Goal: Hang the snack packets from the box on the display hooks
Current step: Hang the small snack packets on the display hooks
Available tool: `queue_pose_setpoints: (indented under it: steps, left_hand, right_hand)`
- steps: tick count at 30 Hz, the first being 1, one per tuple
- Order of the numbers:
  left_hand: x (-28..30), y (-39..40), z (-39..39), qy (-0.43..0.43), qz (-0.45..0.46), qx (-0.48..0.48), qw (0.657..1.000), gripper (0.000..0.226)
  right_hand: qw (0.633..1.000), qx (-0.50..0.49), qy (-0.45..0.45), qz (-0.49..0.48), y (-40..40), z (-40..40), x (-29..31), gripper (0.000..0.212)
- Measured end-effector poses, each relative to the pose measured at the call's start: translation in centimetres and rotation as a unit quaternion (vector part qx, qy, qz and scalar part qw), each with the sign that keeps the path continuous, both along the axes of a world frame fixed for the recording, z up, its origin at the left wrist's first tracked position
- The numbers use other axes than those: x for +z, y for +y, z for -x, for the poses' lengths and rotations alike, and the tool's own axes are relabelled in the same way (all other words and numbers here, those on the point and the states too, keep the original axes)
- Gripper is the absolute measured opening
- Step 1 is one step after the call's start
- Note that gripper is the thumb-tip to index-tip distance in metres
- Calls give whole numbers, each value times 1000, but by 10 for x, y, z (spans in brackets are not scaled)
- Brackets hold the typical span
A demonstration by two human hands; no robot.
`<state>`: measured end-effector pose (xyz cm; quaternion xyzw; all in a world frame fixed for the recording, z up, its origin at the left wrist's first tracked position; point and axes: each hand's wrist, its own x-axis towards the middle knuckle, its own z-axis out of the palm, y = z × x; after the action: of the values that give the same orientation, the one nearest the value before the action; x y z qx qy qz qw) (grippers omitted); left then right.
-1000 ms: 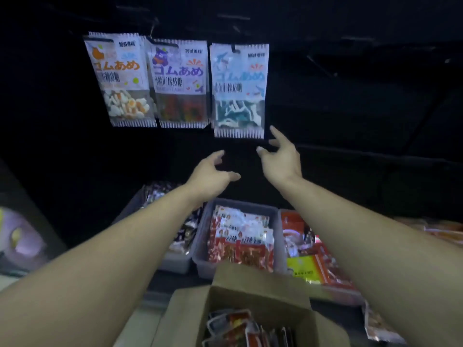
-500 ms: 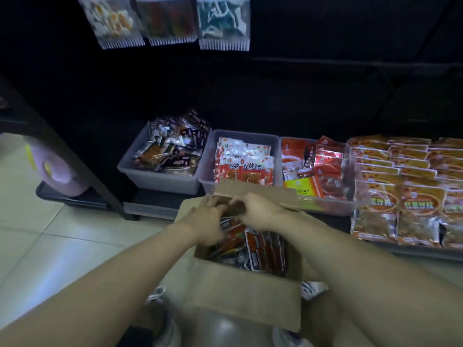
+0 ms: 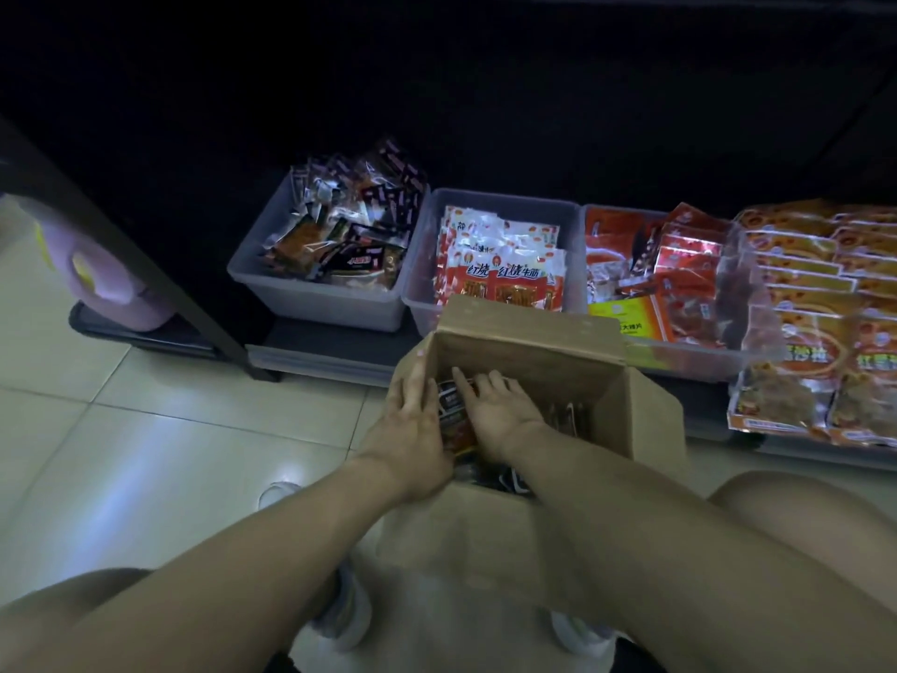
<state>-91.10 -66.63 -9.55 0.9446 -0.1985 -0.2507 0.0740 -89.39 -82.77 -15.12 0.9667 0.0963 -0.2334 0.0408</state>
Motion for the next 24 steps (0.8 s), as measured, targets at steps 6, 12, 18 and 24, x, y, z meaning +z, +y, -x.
queue_pose_setpoints:
  steps: [6,12,18,24]
  left_hand:
    - [6,6,-2,10,-11,-20,1000,94]
    - [6,10,-5,21,-4,-29,999,93]
    - [11,9,-4,33,-5,-33,999,91]
    - [17,12,-15,69,8,-37,997,96]
  right_hand:
    - [998,-23,-28,44,12,-6,-17,46]
    - [998,26,15,59,8,-3,-26,45]
    - [998,49,-1,49,8,-2,-19,37]
    - [997,68,-32,27,-3,5,3,30]
